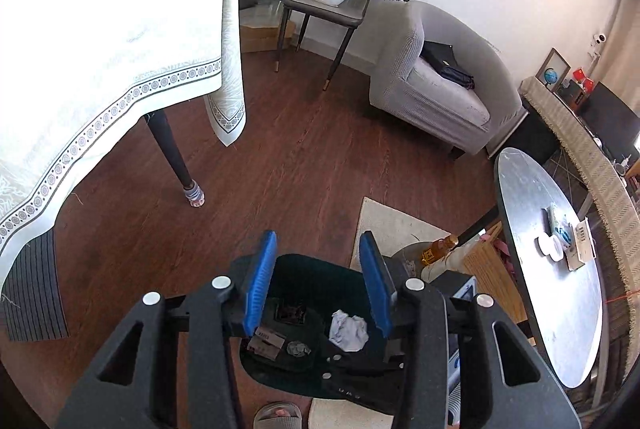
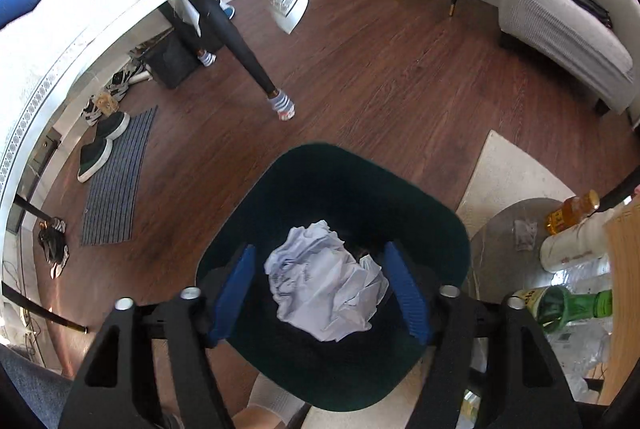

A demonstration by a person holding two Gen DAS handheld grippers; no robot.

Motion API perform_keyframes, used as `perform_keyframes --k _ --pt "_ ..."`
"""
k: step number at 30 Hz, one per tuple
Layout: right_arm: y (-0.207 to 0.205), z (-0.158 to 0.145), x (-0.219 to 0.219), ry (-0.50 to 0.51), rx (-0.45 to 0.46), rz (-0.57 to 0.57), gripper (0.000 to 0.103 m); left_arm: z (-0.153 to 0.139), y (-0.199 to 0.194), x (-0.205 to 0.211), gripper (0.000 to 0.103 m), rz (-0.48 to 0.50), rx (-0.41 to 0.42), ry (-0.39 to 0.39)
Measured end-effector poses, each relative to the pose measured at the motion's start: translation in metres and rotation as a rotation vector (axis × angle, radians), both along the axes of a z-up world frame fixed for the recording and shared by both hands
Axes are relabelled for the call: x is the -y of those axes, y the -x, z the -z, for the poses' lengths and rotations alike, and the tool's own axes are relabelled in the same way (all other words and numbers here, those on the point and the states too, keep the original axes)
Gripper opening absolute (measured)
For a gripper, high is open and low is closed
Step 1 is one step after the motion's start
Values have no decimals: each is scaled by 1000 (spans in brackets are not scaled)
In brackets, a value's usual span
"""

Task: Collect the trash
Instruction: 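Move both tools back over the table toward the bottle caps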

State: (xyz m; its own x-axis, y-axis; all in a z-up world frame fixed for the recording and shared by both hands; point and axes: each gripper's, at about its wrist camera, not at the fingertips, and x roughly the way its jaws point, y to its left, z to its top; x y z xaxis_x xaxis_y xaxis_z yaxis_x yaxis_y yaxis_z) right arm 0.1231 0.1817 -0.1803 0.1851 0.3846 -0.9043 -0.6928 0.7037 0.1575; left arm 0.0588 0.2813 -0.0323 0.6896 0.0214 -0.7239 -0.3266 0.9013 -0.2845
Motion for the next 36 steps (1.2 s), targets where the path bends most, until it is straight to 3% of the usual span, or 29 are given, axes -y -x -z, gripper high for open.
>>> perform_keyframes --k 3,7,9,14,16,19,21,25,29,36 --pt "11 3 -5 58 36 -13 86 -2 2 -1 45 -4 16 -4" --pt "30 -11 -5 41 43 -82 86 -2 1 -6 45 -28 -21 -39" --pt "38 -28 -2 22 65 -112 86 -5 3 -7 46 -33 -3 -18" --pt "53 -65 14 -36 130 -128 87 -22 4 -1 53 -39 52 -47" --pt "58 -79 22 -61 143 -123 87 -25 5 -2 61 -55 60 -39" --pt "66 -104 38 -99 169 -121 87 -31 4 5 66 -54 72 -97" --pt "70 -119 52 -120 195 -109 87 -38 5 6 75 -61 109 -75" --pt "76 -150 77 -161 252 -81 88 -53 7 16 81 -50 168 -74" --pt "76 -174 107 -205 312 -32 88 -64 4 33 83 -12 209 -97" --pt "61 -192 162 -245 341 84 88 -71 -10 68 84 55 232 -89"
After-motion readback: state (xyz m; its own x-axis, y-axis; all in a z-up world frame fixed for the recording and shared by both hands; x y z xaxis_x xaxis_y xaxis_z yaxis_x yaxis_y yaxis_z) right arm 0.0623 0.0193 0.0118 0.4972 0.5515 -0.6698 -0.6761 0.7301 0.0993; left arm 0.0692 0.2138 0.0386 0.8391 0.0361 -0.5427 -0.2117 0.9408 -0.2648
